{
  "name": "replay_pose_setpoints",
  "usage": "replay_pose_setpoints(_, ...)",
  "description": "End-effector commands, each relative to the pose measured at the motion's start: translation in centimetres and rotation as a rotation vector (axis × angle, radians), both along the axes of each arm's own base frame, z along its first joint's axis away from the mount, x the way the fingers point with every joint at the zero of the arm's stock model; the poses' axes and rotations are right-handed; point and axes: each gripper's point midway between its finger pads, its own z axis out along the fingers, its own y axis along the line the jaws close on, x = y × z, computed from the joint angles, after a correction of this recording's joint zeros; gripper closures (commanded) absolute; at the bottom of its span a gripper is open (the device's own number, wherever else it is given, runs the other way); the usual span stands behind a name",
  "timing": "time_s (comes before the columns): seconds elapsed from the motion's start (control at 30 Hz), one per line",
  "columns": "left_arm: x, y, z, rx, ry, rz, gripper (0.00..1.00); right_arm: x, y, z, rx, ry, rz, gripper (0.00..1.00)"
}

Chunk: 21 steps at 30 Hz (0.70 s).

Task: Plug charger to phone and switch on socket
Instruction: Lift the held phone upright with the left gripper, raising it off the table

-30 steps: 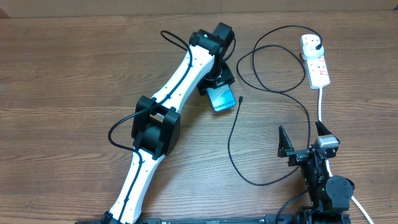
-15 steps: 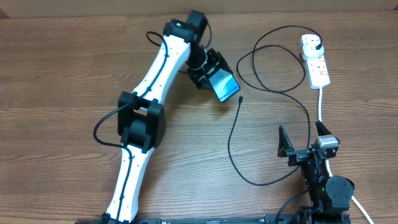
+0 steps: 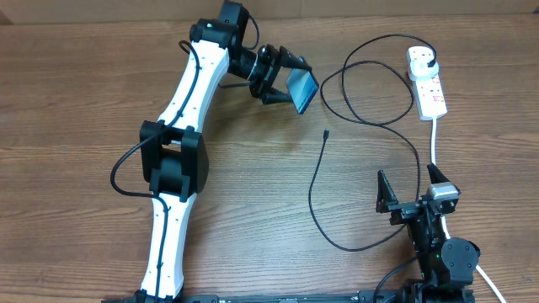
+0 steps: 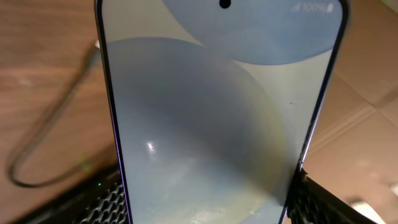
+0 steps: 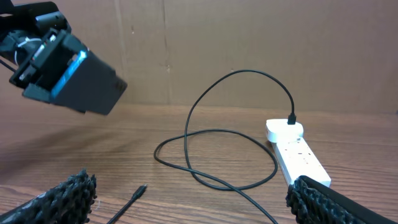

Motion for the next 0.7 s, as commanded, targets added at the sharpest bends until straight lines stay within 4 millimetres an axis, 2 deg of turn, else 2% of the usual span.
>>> replay_pose_setpoints(0.0, -0.8, -0.7, 5.0, -0.199, 0.065, -0.031, 0.3, 0.0, 0.2, -0.1, 0.002, -0.005, 0.009, 0.0)
replay_pose_setpoints(0.23, -1.2, -0.8, 6.3, -0.271, 0.102, -0.05, 0.29, 0.0, 0.2, -0.1, 0.002, -0.005, 0.009, 0.0)
replay_pose_setpoints(0.67, -0.8, -0.2, 6.3, -0.271, 0.119, -0.034, 0.29, 0.0, 0.2, -0.1, 0.003, -0.005, 0.009, 0.0)
